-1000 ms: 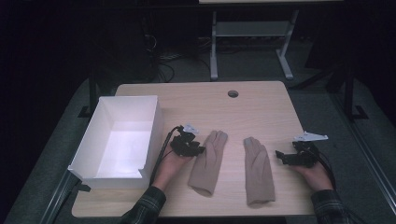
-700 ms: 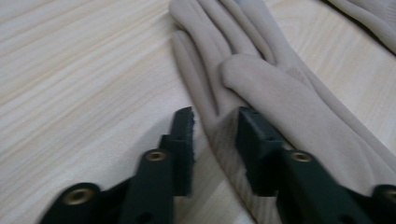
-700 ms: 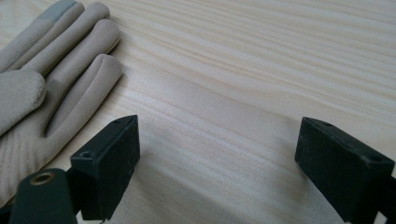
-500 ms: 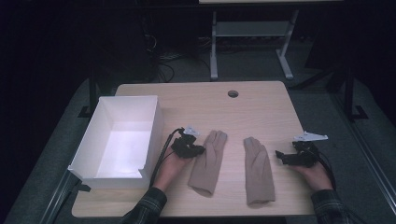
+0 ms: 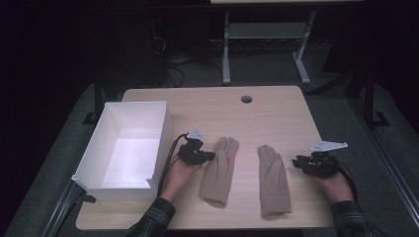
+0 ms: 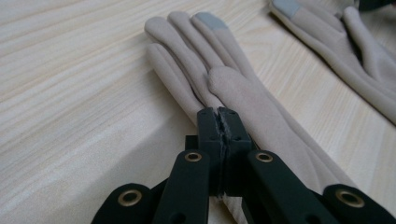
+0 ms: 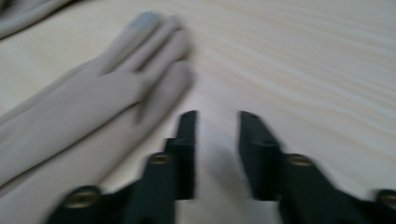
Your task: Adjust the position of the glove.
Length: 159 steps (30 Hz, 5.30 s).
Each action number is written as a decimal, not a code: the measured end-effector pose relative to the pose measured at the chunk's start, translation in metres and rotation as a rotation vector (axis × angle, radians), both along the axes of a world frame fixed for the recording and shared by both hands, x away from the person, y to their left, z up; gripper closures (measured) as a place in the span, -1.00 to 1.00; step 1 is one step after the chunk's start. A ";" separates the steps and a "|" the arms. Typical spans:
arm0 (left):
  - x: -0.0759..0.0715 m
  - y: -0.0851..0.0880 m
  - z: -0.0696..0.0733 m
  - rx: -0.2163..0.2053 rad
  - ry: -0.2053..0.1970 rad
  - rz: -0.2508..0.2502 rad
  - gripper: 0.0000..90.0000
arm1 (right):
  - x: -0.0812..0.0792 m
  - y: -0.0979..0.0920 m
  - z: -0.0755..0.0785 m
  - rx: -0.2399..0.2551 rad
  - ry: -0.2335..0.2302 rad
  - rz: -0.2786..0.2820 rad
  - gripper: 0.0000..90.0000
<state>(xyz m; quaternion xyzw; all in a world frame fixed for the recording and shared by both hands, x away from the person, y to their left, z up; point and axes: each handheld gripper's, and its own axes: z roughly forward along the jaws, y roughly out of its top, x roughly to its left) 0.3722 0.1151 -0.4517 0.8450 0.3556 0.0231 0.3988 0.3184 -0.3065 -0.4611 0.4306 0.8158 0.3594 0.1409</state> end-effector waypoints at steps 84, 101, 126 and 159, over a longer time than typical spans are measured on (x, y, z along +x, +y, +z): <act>-0.031 -0.055 0.026 -0.232 0.123 -0.203 0.97 | -0.018 0.104 -0.005 0.055 0.086 0.431 1.00; -0.033 -0.094 0.008 -0.194 0.154 -0.250 0.96 | -0.018 0.109 -0.006 0.059 0.092 0.439 1.00; -0.070 -0.105 0.000 -0.166 0.166 -0.339 0.99 | -0.002 0.057 -0.008 0.019 0.001 0.128 -0.33; -0.069 -0.055 -0.003 0.084 0.083 -0.273 0.99 | 0.007 0.053 -0.021 -0.015 -0.040 0.026 -0.70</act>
